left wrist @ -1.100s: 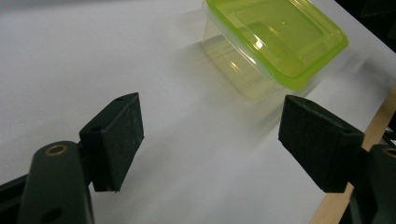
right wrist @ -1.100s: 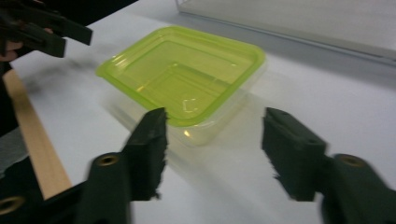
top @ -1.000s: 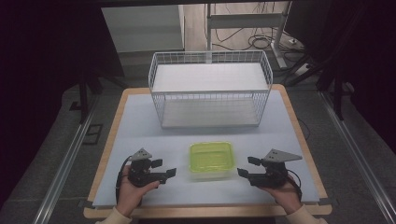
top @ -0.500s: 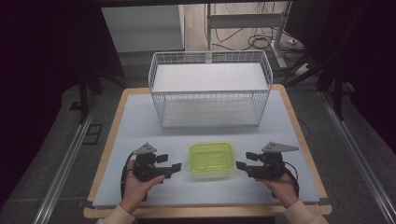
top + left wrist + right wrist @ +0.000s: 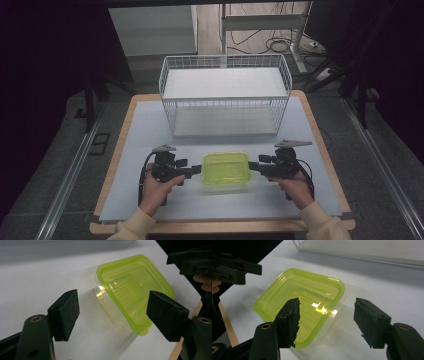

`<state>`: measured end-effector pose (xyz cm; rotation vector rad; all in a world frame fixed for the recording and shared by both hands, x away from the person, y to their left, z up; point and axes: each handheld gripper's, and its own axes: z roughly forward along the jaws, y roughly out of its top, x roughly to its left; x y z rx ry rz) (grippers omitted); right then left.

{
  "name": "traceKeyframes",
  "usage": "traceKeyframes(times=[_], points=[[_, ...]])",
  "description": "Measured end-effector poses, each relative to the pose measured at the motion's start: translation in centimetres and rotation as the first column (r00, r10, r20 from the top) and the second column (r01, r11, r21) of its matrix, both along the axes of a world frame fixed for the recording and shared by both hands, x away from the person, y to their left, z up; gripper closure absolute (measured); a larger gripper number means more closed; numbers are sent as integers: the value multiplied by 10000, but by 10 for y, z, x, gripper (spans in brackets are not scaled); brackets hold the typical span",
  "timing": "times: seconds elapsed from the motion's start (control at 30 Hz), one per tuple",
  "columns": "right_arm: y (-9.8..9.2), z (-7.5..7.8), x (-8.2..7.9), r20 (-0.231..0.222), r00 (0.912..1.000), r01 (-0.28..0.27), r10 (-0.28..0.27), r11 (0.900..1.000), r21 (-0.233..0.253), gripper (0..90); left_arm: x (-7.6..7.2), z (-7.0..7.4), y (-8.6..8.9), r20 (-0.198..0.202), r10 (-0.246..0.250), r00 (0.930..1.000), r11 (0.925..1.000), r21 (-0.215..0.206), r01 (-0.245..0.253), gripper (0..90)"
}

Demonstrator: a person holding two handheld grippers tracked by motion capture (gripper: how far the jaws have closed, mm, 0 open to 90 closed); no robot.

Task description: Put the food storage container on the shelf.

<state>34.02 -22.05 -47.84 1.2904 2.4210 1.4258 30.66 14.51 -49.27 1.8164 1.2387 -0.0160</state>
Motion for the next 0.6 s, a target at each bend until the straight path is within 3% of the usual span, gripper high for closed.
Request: traceKeyframes(times=[0.3,0.6], points=[[5,-12,12,-623,9979,196,-196,9998,-5,417,17,-12,-14,-854,-249,9960,9989,-422,213,299],[3,-22,18,-1491,9886,246,-188,9990,376,511,17,-12,-13,-1027,-170,9946,9988,-482,121,385]])
